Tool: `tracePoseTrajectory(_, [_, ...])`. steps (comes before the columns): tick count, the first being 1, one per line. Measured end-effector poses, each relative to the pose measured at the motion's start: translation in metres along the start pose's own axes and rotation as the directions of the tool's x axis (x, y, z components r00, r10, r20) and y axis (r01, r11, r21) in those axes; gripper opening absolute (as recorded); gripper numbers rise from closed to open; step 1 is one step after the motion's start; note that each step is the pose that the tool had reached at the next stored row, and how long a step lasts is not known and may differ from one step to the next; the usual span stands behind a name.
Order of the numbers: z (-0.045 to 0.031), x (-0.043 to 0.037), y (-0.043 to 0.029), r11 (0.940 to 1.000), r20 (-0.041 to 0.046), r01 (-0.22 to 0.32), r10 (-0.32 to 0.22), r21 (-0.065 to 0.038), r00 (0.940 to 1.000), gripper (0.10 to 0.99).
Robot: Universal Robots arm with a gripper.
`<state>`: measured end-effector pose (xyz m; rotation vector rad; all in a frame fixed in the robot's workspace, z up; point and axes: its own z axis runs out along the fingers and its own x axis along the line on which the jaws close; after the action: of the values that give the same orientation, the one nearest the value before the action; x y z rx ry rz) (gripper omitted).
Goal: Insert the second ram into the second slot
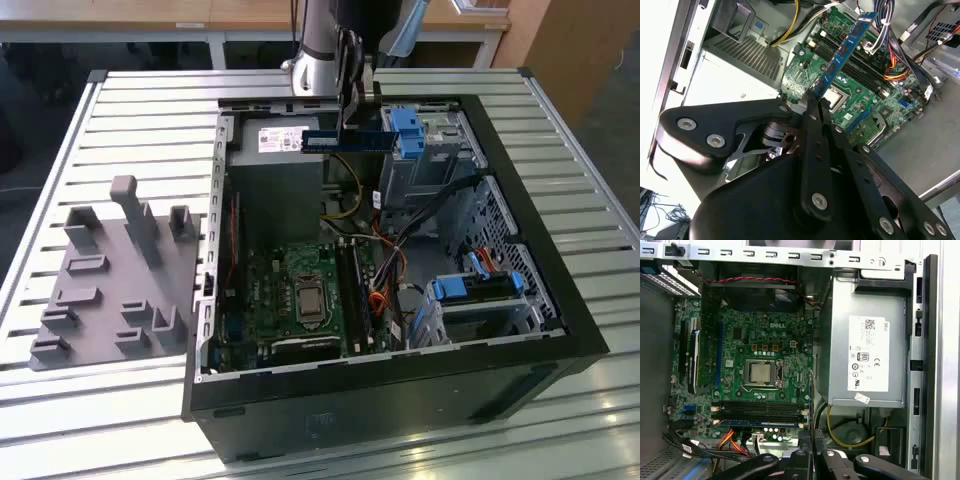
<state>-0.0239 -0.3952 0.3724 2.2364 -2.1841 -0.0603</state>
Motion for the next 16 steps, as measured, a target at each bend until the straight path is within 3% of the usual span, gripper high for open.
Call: tracePoseTrajectory(16, [-0.0001,0.0063,0.0004,1.0000,-0.0014,0.000,0.000,0.000,1.0000,0.137])
